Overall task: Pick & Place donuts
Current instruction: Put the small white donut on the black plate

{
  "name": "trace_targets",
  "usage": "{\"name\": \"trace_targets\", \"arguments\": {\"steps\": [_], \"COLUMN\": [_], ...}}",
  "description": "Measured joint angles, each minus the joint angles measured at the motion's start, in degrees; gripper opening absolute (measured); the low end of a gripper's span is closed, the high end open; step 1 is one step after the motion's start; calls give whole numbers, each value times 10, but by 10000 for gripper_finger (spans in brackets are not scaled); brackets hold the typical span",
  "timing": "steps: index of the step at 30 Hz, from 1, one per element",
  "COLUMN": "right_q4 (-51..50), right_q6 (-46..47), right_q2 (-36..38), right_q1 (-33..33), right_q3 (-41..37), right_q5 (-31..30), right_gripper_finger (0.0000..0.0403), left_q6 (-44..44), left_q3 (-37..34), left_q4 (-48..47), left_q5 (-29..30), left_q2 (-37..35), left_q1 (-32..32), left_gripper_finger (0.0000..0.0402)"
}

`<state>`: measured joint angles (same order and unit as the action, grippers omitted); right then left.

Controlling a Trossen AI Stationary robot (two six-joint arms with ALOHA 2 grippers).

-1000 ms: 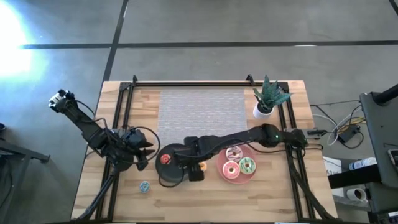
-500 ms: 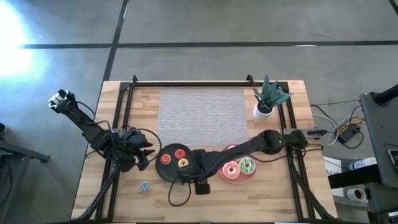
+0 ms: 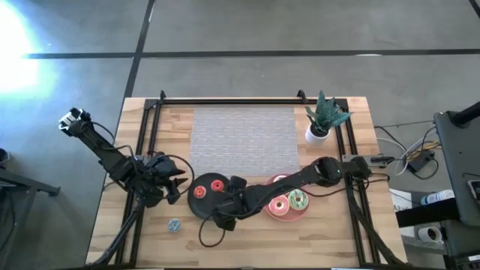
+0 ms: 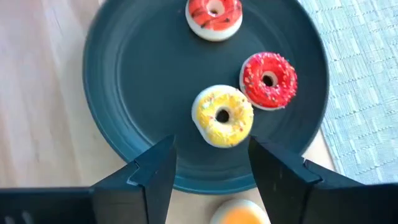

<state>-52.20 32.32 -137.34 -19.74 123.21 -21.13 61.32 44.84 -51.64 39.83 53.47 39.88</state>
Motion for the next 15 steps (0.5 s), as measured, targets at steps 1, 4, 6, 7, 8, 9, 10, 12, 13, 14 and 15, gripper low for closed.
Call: {"name": "trace_targets", "arguments": {"steps": [1, 4, 6, 7, 8, 9, 10, 12, 13, 14, 15], "right_q4": [8, 14, 14, 13, 12, 12, 12, 15, 18, 24, 33], "right_q6": [4, 9, 3, -2, -8, -12, -16, -17, -17, -14, -9], "right_q2": [2, 9, 12, 14, 18, 23, 30, 46, 55, 65, 77], "right_q1": [-1, -2, -2, -2, -2, -2, -2, -1, -2, -3, -4], "right_q3": [-3, -8, -13, -16, -20, -26, -35, -56, -70, -87, -108], "right_q5": [-1, -3, -4, -5, -7, -11, -15, -18, -18, -20, -26], "right_gripper_finger": [192, 192, 192, 192, 192, 192, 192, 192, 192, 192, 192], "left_q6": [-1, -6, -7, -7, -7, -7, -6, -3, -1, 0, 1], "left_q3": [0, 0, 0, 0, 0, 0, 0, 0, 0, 0, 0], "left_q4": [0, -1, -1, -1, -2, -3, -3, -3, -3, -3, -3], "left_q5": [-2, -9, -13, -14, -14, -14, -14, -15, -15, -15, -15], "left_q2": [0, 0, 0, 0, 0, 0, 0, 0, 0, 0, 0], "left_q1": [0, 0, 0, 0, 0, 0, 0, 0, 0, 0, 0], "left_gripper_finger": [112, 112, 112, 112, 112, 112, 112, 112, 112, 112, 112]}}
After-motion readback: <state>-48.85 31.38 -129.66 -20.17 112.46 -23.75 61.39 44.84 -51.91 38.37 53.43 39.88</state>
